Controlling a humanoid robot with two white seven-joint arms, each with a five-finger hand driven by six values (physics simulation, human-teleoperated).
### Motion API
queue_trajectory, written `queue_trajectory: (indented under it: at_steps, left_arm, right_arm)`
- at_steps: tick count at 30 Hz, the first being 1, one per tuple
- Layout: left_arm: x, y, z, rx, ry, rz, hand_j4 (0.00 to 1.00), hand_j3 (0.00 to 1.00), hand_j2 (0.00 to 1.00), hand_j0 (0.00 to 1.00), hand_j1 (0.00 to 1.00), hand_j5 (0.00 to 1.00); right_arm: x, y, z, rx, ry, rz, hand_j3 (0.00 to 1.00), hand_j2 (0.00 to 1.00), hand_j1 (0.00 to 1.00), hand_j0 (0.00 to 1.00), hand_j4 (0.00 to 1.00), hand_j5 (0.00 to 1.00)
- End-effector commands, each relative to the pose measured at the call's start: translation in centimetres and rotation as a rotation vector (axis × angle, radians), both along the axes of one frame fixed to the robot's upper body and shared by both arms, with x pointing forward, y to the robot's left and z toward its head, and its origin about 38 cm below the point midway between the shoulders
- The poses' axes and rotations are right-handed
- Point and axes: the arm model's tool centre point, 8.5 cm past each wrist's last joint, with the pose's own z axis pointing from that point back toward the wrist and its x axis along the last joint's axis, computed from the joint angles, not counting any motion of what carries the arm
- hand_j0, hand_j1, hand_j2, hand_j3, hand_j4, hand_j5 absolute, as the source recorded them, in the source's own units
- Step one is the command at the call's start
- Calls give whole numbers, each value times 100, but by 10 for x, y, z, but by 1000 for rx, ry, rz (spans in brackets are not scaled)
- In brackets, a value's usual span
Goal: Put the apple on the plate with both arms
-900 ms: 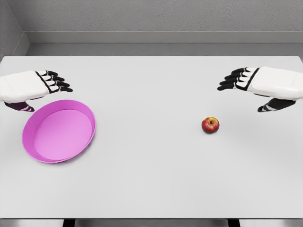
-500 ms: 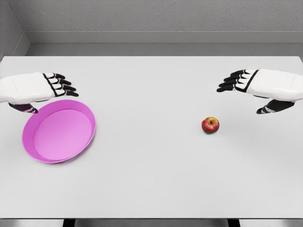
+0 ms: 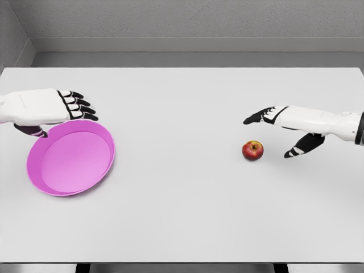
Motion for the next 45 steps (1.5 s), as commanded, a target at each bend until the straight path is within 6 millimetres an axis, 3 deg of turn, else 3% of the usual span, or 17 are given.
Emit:
queue_trajectory:
  at_steps: [1,8,19,25,34,37,40,42,45]
  left_arm:
    - [0,1,1,-4,1,4,100,100,100,100,100,100]
    - [-3,11,-2,-19,1,43,100,100,100,100,100,100]
    - [-13,25,-11,-59,9,93,100,100,100,100,100,100]
    - [-1,-3,-10,-10,24,10,100,100,100,100,100,100]
    - [-5,6,-12,-36,22,42,100,100,100,100,100,100]
    - [2,-13,-9,-5,25,-16,100,100,100,100,100,100]
    - [-2,-3,-15,-39,26,22,100,100,100,100,100,100]
    - [2,-12,-11,-17,24,-7,100,100,100,100,100,100]
    - [-1,-10,-16,-21,37,1,100,100,100,100,100,100]
  right_arm:
    - [4,4,-15,-22,20,-16,100,100,100,100,100,100]
    - [-1,18,-34,-24,67,16,100,100,100,100,100,100]
    - [13,18,-50,-39,85,-20,100,100,100,100,100,100]
    - [13,23,-54,-50,81,-13,100,100,100,100,100,100]
    - [17,25,-65,-54,106,-19,100,100,100,100,100,100]
    - [19,25,-65,-52,104,-22,100,100,100,100,100,100]
    - [20,23,-65,-53,105,-26,100,100,100,100,100,100]
    - [23,19,-65,-56,107,-39,100,100,100,100,100,100]
    - [23,19,-66,-56,107,-39,98,98,98,98,98,98]
